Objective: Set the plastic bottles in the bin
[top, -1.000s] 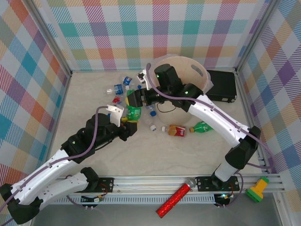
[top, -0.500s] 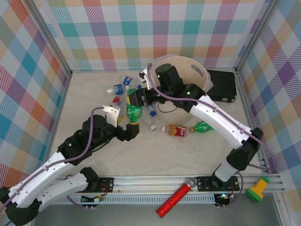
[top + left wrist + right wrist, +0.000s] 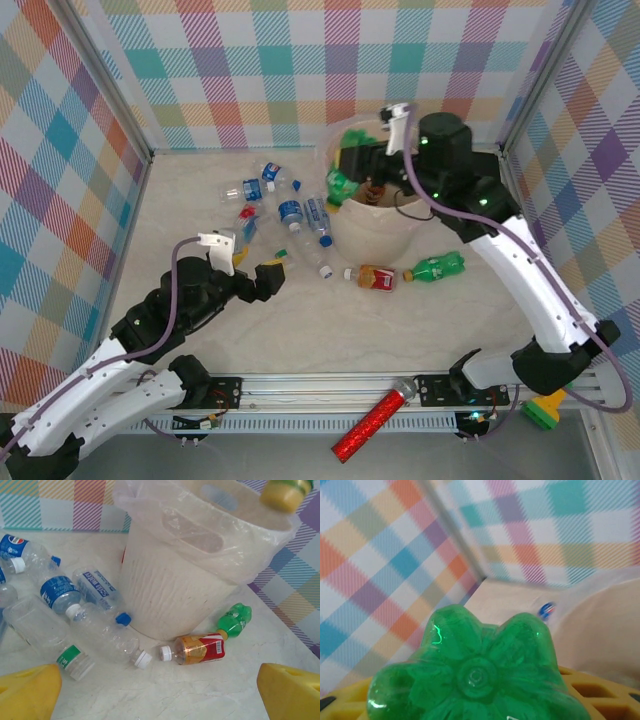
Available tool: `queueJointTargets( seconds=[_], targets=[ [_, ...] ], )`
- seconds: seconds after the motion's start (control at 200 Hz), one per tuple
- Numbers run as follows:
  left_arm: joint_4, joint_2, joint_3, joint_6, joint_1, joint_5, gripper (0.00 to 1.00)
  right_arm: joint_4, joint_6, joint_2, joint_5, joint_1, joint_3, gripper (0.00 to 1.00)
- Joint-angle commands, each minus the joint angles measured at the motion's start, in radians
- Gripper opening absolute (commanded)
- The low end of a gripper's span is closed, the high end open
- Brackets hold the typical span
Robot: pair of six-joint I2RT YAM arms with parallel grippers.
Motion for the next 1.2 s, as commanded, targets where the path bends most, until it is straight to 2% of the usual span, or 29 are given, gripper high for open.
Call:
queueJointTargets(
  seconds=[0.0, 0.175, 0.24, 0.545, 0.745, 0.85, 0.905, 0.985, 1.195],
  targets=[
    [0.033, -0.006, -0.023, -0.037, -0.013, -0.010, 1.00, 0.080, -0.022, -0.018, 0.077, -0.081, -0.033, 0.55],
    [0.028, -0.005, -0.025, -0.046, -0.013, 0.005, 1.00, 0.159, -0.103, 0.041, 0.192, -0.154, -0.028, 0.54],
    [0.021, -0.008, -0.026, -0.049, -0.011, 0.004, 1.00, 0.195, -0.156, 0.070, 0.237, -0.157, -0.027, 0.57],
    [-0.009, -0.050, -0.045, -0.060, -0.012, -0.006, 1.00, 0.322, -0.328, 0.219, 0.405, -0.167, -0.026, 0.56],
    [-0.027, -0.066, -0.051, -0.062, -0.013, -0.016, 0.99, 0.298, -0.343, 0.295, 0.420, -0.182, -0.003, 0.58],
    [-0.036, -0.071, -0.049, -0.062, -0.012, -0.021, 0.99, 0.281, -0.339, 0.302, 0.419, -0.183, -0.004, 0.66],
    [-0.043, -0.069, -0.048, -0.062, -0.011, -0.024, 1.00, 0.274, -0.331, 0.296, 0.417, -0.183, -0.007, 0.82],
    [-0.047, -0.065, -0.048, -0.060, -0.013, -0.028, 1.00, 0.256, -0.325, 0.280, 0.394, -0.183, -0.009, 1.00],
    [-0.023, -0.027, -0.051, -0.075, -0.012, -0.045, 0.99, 0.238, -0.280, 0.201, 0.334, -0.183, -0.051, 0.99]
  ],
)
